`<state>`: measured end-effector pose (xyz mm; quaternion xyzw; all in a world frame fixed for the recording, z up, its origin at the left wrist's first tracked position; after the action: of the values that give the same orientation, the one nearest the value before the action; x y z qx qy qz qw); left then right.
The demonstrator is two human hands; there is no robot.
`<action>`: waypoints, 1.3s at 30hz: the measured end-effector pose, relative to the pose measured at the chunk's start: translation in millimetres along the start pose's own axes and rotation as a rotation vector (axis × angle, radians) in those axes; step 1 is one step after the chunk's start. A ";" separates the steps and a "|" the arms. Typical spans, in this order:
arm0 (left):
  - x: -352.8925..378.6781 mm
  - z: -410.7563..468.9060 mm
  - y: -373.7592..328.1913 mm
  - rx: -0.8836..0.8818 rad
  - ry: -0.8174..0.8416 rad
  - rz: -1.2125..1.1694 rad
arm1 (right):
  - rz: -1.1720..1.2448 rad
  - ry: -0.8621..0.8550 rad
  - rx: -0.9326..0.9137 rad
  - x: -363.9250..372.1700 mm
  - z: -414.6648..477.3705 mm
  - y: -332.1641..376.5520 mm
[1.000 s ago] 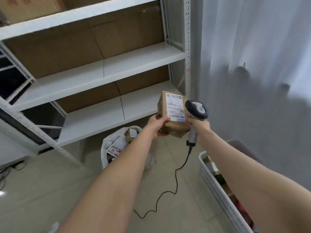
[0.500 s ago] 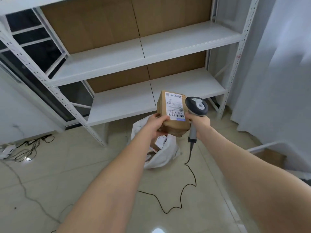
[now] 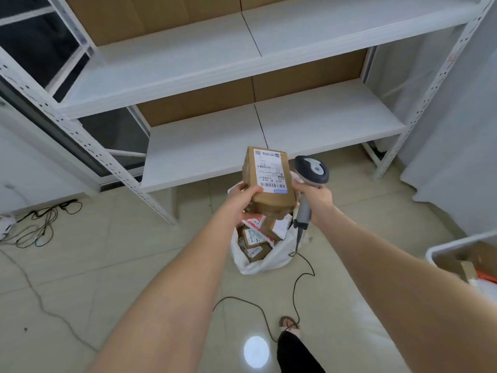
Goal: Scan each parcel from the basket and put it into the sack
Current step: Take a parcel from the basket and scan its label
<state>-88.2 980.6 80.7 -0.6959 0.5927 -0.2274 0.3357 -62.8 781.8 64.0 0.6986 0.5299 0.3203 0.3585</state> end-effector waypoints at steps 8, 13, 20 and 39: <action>-26.9 111.5 4.5 -0.147 0.010 -0.033 | 0.029 0.057 0.134 76.9 100.7 -41.1; -44.6 183.1 18.7 -0.229 0.038 -0.060 | 0.133 0.059 0.167 109.0 143.2 -67.5; -60.7 266.4 54.7 -0.357 0.160 -0.094 | 0.076 0.087 0.305 146.9 194.0 -131.4; -107.8 397.0 211.8 -0.299 -0.045 0.647 | -0.356 -0.161 0.132 147.5 235.8 -242.1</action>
<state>32.2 1149.1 -333.1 -0.5183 0.8016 -0.0047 0.2980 43.0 930.8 -256.3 0.6391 0.6346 0.1597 0.4042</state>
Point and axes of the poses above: each hand's wrist, its own z-axis towards the middle knuckle, its own x-axis out of the palm, y = z × x, the point moved 8 cm from there along z, towards the middle knuckle, and after that the axes turned 2 degrees about -x, right-handed, at the moved point
